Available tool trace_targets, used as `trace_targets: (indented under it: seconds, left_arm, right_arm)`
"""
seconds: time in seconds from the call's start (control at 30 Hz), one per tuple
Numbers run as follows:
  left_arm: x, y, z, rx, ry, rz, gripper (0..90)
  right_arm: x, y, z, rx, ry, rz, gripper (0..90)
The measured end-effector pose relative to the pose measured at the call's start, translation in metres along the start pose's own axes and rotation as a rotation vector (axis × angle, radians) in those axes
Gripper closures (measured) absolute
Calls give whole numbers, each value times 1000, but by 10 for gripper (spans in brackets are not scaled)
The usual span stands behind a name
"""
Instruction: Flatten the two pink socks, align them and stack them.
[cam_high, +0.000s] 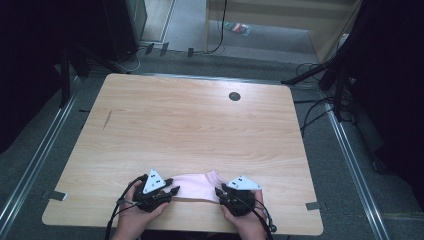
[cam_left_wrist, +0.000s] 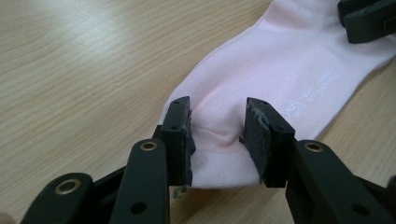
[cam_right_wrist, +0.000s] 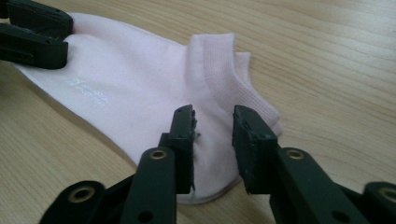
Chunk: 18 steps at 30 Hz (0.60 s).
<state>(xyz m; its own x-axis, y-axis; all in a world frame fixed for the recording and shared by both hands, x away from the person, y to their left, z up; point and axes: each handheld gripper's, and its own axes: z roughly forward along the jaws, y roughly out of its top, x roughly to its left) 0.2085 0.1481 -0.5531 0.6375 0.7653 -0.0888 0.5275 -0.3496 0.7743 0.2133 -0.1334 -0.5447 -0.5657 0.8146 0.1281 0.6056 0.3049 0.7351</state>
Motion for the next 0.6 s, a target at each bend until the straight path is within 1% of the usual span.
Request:
trace_targets:
  seconds: [0.03,0.1,0.17,0.2,0.23,0.27,0.33,0.4,0.43,0.47,0.53,0.6]
  left_arm:
    - [1,0,0,-3,-25,-13,584]
    - [2,0,-1,-14,-39,-8,511]
    - [2,-1,-3,-24,-36,3,421]
    - [2,-1,-4,-37,-29,-2,382]
    - [4,-1,-6,-57,-40,-17,337]
    - [5,0,-8,-73,-52,-31,296]
    - [7,1,-12,-104,-67,-51,243]
    - [9,2,-16,-131,-74,-62,187]
    - [10,2,-18,-144,-82,-69,160]
    - [11,2,-19,-151,-81,-71,139]
    - [14,2,-22,-165,-89,-76,129]
    - [16,2,-25,-181,-88,-77,108]
  right_arm:
    - [-1,0,-1,-4,3,-3,644]
    - [-3,-1,-3,-19,23,4,599]
    - [-8,-1,-5,-47,37,28,531]
    - [-11,-1,-6,-69,41,40,499]
    - [-14,0,-8,-88,48,59,471]
    - [-18,1,-9,-113,65,72,438]
    - [-23,2,-11,-142,89,85,390]
    - [-28,3,-12,-186,77,48,344]
    - [-29,3,-14,-192,68,40,330]
    - [-31,3,-15,-189,59,41,305]
    - [-34,5,-17,-173,34,43,241]
    - [-37,6,-20,-172,15,49,184]
